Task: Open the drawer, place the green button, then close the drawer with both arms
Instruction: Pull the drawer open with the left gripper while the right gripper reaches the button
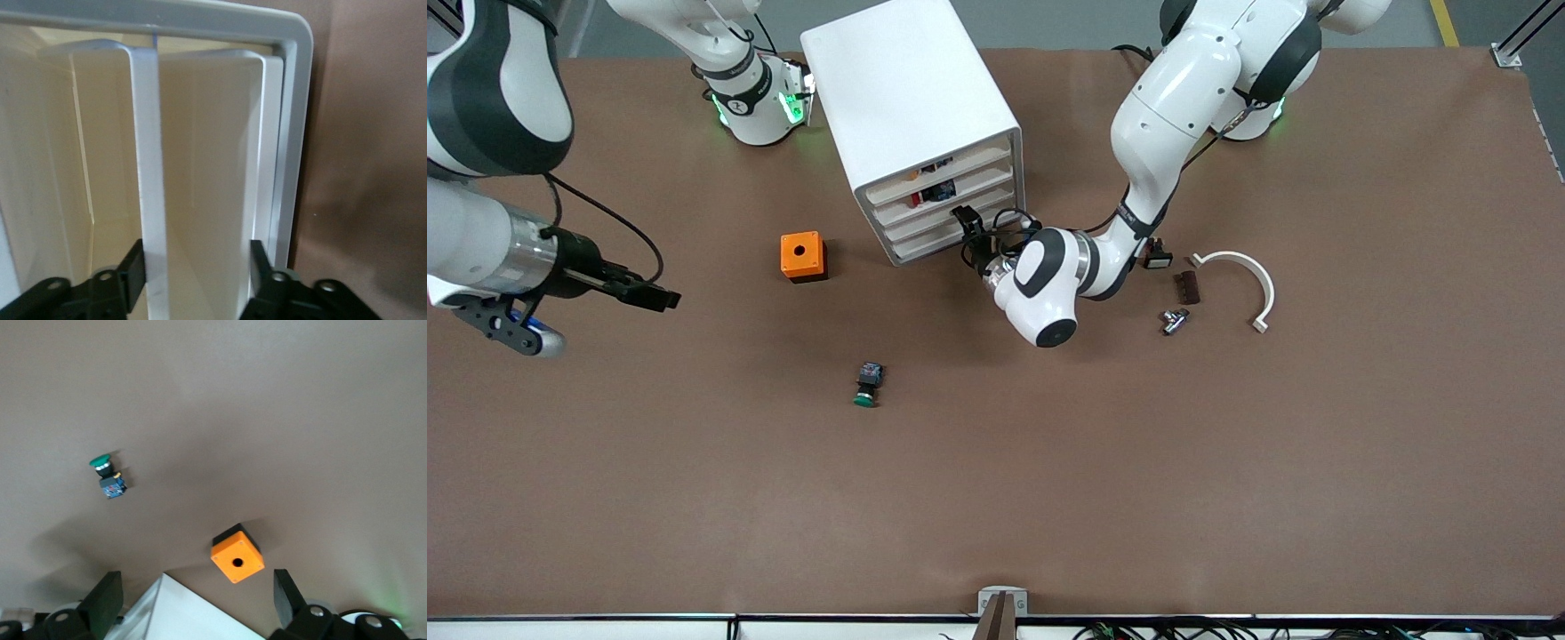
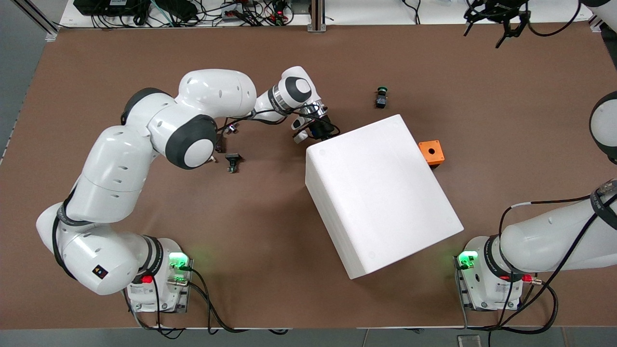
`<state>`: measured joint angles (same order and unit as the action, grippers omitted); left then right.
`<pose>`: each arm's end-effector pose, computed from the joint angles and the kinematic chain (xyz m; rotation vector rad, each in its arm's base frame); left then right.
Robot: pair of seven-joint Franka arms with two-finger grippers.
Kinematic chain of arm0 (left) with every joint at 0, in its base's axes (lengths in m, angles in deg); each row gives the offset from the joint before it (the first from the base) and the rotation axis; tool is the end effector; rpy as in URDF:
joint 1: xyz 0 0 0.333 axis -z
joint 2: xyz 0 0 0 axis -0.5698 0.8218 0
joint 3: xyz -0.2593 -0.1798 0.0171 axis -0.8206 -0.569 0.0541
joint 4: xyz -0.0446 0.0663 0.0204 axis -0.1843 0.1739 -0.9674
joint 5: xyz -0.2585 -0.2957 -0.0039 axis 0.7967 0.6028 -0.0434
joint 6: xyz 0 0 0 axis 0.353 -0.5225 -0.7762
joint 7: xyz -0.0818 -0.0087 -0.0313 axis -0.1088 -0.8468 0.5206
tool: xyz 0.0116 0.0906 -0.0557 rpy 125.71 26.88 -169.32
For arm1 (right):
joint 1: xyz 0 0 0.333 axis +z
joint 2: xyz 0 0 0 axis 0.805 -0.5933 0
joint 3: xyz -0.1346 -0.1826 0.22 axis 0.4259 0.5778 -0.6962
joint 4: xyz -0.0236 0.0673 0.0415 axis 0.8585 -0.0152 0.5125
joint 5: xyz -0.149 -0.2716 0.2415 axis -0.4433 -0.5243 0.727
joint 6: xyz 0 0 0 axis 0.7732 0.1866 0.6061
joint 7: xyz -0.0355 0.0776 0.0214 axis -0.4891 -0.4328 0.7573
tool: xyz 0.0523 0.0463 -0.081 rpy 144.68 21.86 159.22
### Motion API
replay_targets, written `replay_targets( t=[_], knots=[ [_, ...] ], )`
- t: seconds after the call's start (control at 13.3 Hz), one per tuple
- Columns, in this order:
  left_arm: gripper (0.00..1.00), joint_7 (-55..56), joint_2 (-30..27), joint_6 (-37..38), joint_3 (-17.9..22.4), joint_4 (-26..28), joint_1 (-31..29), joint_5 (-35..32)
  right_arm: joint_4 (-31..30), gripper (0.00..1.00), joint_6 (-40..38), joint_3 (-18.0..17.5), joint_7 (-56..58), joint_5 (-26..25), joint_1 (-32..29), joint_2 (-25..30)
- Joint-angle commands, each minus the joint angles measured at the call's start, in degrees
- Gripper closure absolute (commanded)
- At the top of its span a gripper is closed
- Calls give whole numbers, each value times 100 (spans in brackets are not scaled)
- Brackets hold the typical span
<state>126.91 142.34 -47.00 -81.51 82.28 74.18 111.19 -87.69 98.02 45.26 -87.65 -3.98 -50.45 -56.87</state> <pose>0.4297 -0.5278 0.1304 -1.1301 -1.9576 1.2717 0.5993 0.0536 0.5062 -2.9204 0.7489 0.3397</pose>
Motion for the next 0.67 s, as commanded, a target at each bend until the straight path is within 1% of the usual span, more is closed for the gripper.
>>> replay_targets(
  t=[0.0, 0.15, 0.22, 0.3, 0.52, 0.6],
  knots=[
    [54, -56, 64, 35, 15, -108, 20, 119, 40, 0, 318, 21, -369, 154, 193, -305],
    [74, -101, 64, 35, 15, -108, 20, 119, 40, 0, 686, 21, -396, 154, 421, -612],
    [85, -75, 55, 35, 15, -108, 20, 119, 49, 0, 888, 21, -370, 154, 579, -753],
    [91, -66, 46, 35, 15, -108, 20, 119, 49, 0, 1151, 30, -335, 137, 746, -894],
    [99, -75, 29, 44, 15, -108, 20, 110, 58, 0, 1732, 30, -11, 75, 1150, -1307],
    [100, -83, 20, 53, 15, -108, 3, 102, 49, 0, 2004, 30, 95, 75, 1247, -1482]
  ],
)
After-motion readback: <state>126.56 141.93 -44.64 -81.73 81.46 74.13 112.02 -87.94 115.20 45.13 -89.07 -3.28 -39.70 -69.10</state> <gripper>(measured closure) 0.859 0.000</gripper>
